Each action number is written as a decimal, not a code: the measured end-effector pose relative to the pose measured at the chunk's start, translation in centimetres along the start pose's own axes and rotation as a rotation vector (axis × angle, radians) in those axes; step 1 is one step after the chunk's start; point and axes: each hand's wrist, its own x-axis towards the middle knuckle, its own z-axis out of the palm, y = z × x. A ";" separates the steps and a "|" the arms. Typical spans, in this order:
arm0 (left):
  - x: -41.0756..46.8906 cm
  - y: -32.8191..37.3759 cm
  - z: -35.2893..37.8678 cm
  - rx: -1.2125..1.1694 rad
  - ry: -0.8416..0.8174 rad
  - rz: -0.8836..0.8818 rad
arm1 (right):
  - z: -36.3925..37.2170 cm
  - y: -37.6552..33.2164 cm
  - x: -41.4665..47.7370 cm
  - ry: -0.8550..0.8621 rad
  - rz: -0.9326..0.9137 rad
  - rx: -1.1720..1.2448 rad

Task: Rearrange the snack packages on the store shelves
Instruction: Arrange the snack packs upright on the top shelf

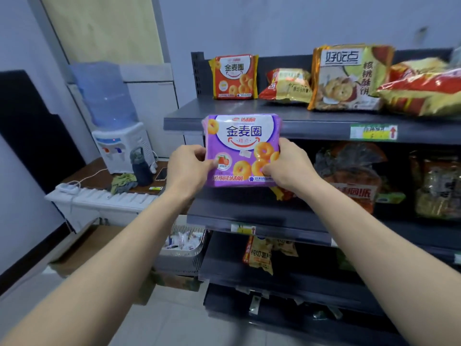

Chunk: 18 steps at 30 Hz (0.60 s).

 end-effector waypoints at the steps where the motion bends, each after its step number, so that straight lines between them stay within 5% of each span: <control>1: 0.5 0.6 -0.2 -0.028 0.001 0.013 | -0.6 -0.4 0.5 0.019 -0.010 -0.003; 18: 22.6 2.1 -0.7 -0.077 0.124 0.203 | 0.7 -7.6 19.7 0.277 -0.063 0.145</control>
